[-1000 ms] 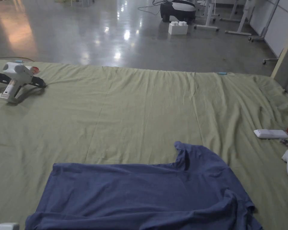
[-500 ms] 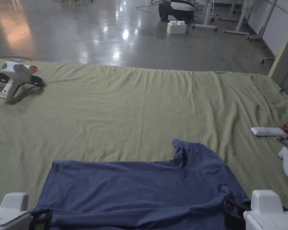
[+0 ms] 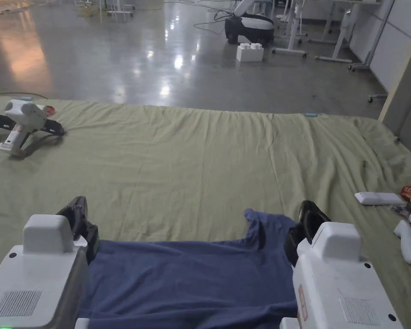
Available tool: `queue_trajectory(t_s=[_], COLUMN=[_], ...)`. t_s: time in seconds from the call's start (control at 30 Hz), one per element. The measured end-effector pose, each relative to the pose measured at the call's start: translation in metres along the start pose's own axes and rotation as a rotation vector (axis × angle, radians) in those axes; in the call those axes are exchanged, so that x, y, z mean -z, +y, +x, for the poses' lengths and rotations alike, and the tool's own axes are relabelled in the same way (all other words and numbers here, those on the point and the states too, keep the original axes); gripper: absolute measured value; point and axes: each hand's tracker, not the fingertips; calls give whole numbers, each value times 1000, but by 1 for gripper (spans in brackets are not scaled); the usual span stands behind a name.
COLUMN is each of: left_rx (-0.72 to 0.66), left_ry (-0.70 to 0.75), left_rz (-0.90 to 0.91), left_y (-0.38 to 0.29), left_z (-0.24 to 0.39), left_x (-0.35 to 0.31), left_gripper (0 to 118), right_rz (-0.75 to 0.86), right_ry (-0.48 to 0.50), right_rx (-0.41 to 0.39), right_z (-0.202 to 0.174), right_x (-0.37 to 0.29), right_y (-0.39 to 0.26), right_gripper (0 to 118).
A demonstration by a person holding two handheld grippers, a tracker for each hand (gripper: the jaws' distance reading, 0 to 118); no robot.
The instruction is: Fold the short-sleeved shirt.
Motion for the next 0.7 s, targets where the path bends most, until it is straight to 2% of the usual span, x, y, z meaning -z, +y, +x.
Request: queue_trajectory(t_s=[0.1,0.27,0.53,0.63,0.67,0.7], left_rx=[-27,-31,-78,-36,-32,-29], left_ry=[-8,-12,-35,-62,-69,-81], left_rz=[13,-100,-605,-758,-785,-822], left_y=[5,-9,-79,-105,-110,-115], left_z=[0,-22,-87,-98,-99,-101], left_x=[-2,22,139,180,187,197], left_gripper=[0,0,0,1,5,18], right_rz=[8,-22,-141,-187,-196,-205], right_ry=[11,12,10,8,9,7], right_rx=[-7,-9,-14,-28,-33,-38], right_z=[-5,-5,3,6,7,9], right_x=[1,4,18,23,25,26], right_y=[0,-6,-28,-36,-38,-41], right_gripper=[0,0,0,0,0,0])
